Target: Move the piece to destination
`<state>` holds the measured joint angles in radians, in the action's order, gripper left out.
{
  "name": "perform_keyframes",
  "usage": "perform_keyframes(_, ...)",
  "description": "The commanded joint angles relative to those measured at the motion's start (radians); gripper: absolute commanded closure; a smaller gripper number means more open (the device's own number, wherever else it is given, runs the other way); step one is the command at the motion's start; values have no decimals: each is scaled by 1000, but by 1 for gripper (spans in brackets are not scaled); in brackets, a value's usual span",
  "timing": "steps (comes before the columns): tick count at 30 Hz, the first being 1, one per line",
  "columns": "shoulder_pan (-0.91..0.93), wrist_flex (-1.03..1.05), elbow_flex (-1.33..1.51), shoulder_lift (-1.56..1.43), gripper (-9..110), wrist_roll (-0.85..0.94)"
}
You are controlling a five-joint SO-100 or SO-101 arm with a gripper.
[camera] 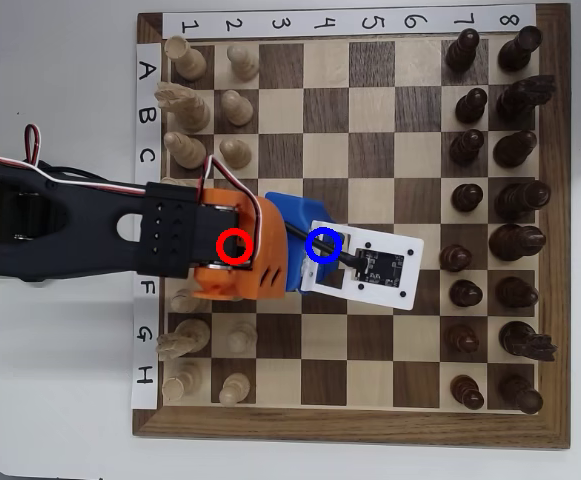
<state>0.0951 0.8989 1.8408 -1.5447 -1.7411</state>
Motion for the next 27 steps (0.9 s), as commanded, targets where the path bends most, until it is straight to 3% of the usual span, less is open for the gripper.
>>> perform_keyframes(1,25,46,-8,-140,99,25)
perform_keyframes(9,-18,77,8,-169,89,18)
perform_keyframes(27,-178,133,5,-258,88,-84)
